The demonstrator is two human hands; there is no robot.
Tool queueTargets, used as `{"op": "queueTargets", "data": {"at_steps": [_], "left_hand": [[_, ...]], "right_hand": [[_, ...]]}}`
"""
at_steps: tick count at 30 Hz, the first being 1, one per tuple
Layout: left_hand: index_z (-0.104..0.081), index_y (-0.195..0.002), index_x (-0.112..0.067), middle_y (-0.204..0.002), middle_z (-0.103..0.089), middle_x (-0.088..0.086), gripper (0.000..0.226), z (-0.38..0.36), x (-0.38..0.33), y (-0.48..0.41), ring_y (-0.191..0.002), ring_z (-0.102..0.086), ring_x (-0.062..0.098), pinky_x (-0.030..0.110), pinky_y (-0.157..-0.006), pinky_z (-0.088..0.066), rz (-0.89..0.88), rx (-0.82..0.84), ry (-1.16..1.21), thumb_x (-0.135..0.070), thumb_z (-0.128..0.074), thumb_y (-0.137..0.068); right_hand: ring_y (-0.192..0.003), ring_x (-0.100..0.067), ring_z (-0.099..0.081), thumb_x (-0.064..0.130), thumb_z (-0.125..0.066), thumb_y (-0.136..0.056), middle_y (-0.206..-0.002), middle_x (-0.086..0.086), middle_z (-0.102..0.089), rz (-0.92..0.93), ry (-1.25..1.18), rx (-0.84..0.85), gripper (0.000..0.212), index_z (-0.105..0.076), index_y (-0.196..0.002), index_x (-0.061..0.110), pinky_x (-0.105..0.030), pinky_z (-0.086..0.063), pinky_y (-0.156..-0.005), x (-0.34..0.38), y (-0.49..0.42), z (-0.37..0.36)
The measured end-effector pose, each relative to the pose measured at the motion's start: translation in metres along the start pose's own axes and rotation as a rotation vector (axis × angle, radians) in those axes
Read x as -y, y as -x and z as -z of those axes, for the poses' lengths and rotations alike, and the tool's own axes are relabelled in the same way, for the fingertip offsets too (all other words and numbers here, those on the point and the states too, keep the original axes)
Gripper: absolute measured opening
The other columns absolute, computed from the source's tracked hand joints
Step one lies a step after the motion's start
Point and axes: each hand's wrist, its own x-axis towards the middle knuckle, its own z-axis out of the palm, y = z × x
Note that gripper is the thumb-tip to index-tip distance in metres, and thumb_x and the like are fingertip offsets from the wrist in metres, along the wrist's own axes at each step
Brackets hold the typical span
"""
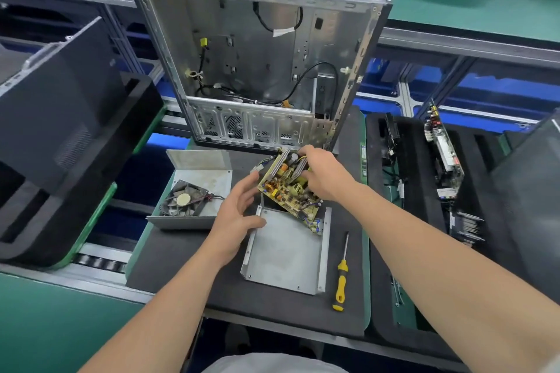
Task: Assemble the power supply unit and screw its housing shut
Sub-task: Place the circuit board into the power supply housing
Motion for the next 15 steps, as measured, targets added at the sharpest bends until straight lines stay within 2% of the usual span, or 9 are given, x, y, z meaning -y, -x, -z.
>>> {"op": "queueTargets", "data": {"at_steps": [4,8,10,12,14,15], "left_hand": [[-0.047,-0.152,-0.022,-0.151,-0.055,-0.014,0.099,0.001,0.003,-0.001,-0.141,-0.049,0.008,0.032,-0.12,-0.033,-0.022,-0.005,0.033,0.01,-0.066,-0.061],[-0.048,-0.152,-0.024,-0.149,-0.058,-0.009,0.097,0.001,0.007,-0.002,-0.139,-0.051,0.009,0.033,-0.118,-0.034,-0.033,-0.009,0.05,0.023,-0.07,-0.07],[-0.048,-0.152,-0.024,-0.147,-0.06,-0.006,0.098,0.001,0.008,-0.004,-0.138,-0.053,0.013,0.035,-0.118,-0.035,-0.04,-0.007,0.063,0.023,-0.072,-0.07],[-0.048,-0.152,-0.023,-0.147,-0.06,-0.003,0.098,0.002,0.008,-0.005,-0.138,-0.054,0.016,0.037,-0.117,-0.035,-0.054,-0.004,0.08,0.016,-0.074,-0.066],[-0.049,-0.151,-0.023,-0.147,-0.06,-0.002,0.097,0.002,0.008,-0.005,-0.139,-0.054,0.017,0.037,-0.116,-0.036,-0.069,0.005,0.094,0.014,-0.075,-0.066],[-0.049,-0.151,-0.023,-0.147,-0.06,-0.001,0.096,0.003,0.008,-0.005,-0.139,-0.053,0.018,0.036,-0.115,-0.036,-0.074,0.013,0.104,0.015,-0.075,-0.067]], "right_hand": [[-0.136,-0.032,-0.049,0.013,-0.055,-0.107,-0.151,-0.01,-0.045,0.047,-0.041,-0.005,0.052,-0.036,-0.155,0.019,-0.04,-0.043,-0.107,-0.01,0.003,-0.002],[-0.131,-0.03,-0.051,0.021,-0.068,-0.099,-0.144,-0.009,-0.051,0.077,-0.084,0.002,0.059,-0.039,-0.15,0.023,-0.034,-0.042,-0.095,-0.017,0.007,0.002],[-0.115,-0.031,-0.058,0.022,-0.074,-0.096,-0.134,-0.012,-0.057,0.056,-0.099,0.015,0.062,-0.038,-0.146,0.027,-0.035,-0.047,-0.086,-0.017,0.008,0.003],[-0.087,-0.026,-0.063,0.017,-0.073,-0.097,-0.115,-0.012,-0.06,0.004,-0.127,0.005,0.059,-0.037,-0.142,0.032,-0.041,-0.056,-0.075,-0.015,0.009,0.004],[-0.072,-0.02,-0.061,0.01,-0.068,-0.099,-0.104,-0.005,-0.057,-0.015,-0.163,-0.011,0.059,-0.038,-0.142,0.036,-0.037,-0.056,-0.062,-0.015,0.009,0.003],[-0.07,-0.019,-0.06,0.005,-0.065,-0.099,-0.107,-0.002,-0.056,-0.012,-0.178,-0.017,0.062,-0.039,-0.145,0.037,-0.032,-0.052,-0.055,-0.015,0.01,0.003]]}}
